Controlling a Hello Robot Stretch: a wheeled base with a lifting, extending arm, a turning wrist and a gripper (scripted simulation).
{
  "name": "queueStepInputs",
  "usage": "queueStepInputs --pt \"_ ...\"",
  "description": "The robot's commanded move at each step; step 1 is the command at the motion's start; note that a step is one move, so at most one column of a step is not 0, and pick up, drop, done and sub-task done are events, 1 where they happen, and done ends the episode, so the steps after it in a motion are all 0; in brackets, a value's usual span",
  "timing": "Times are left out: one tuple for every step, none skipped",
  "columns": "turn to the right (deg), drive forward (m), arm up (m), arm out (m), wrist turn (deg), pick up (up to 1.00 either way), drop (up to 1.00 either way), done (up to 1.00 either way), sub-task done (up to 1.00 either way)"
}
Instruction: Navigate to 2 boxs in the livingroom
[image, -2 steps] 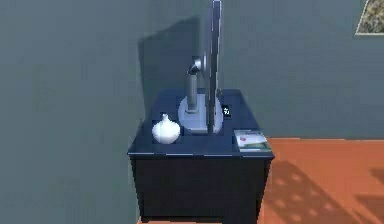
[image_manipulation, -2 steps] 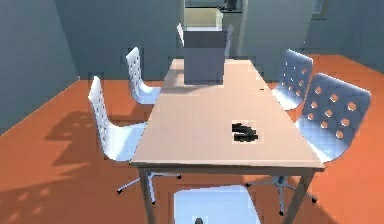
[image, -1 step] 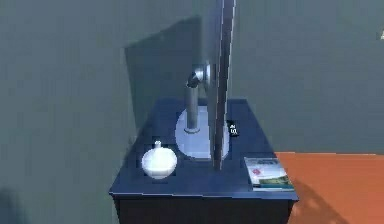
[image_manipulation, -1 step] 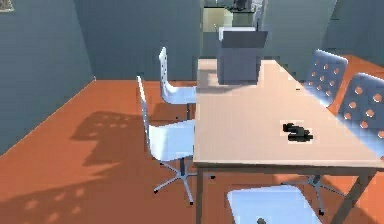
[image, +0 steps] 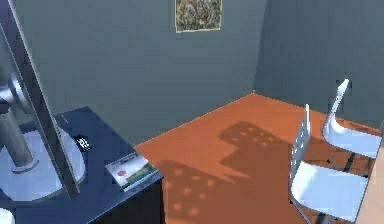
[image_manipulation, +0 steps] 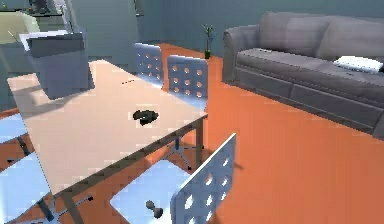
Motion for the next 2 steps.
queueStepInputs --pt "18.0 0.0 0.0 0.0 0.0 0.0 0.0 0.0 0.0" --pt "0.0 1.0 0.0 0.0 0.0 0.0 0.0 0.0 0.0"
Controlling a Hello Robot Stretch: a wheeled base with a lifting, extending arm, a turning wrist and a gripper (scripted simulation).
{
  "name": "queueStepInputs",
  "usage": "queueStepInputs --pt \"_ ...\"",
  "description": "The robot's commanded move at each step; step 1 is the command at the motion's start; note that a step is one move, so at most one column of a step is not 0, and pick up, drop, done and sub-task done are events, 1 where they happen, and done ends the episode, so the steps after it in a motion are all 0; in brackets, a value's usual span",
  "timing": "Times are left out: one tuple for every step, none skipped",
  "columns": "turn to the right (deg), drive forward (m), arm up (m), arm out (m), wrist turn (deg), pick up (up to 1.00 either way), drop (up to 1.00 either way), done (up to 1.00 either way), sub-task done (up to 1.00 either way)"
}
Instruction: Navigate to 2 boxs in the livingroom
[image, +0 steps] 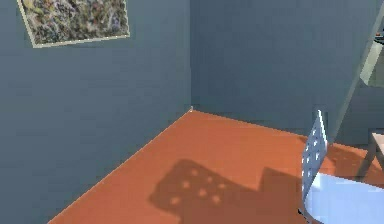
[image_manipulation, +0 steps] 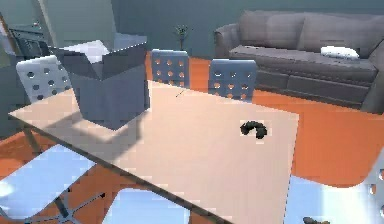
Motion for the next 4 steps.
queueStepInputs --pt "-3.0 0.0 0.0 0.0 0.0 0.0 0.0 0.0 0.0" --pt "0.0 0.1 0.0 0.0 0.0 0.0 0.0 0.0 0.0" --pt "45.0 0.0 0.0 0.0 0.0 0.0 0.0 0.0 0.0" --pt "27.0 0.0 0.0 0.0 0.0 0.0 0.0 0.0 0.0"
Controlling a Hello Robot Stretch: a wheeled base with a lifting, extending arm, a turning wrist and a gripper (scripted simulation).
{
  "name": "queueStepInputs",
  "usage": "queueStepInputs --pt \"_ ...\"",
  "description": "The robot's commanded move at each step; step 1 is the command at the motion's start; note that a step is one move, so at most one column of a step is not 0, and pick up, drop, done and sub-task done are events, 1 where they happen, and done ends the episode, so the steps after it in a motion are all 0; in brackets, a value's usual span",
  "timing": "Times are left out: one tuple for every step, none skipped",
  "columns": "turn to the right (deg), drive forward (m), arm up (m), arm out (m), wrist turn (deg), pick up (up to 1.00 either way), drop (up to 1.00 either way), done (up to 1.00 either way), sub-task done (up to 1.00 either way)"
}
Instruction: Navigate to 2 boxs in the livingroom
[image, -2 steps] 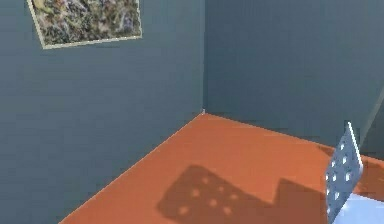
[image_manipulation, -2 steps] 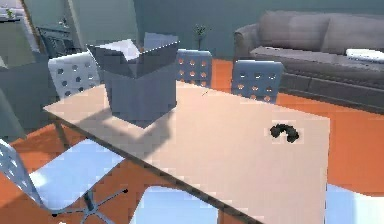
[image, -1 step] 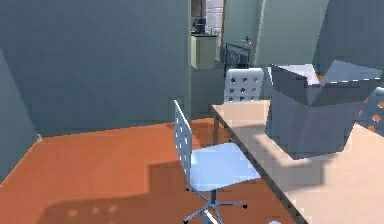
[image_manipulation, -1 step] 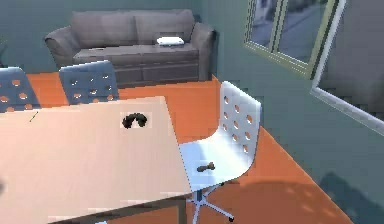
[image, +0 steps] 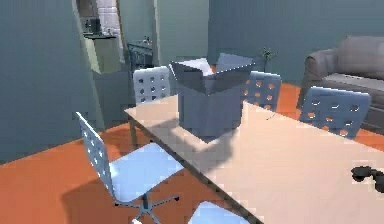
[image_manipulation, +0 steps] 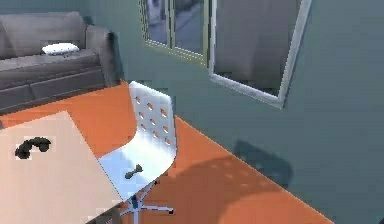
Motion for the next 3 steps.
queueStepInputs --pt "0.0 0.0 0.0 0.0 0.0 0.0 0.0 0.0 1.0" --pt "-45.0 0.0 0.0 0.0 0.0 0.0 0.0 0.0 0.0" --pt "-45.0 0.0 0.0 0.0 0.0 0.0 0.0 0.0 0.0"
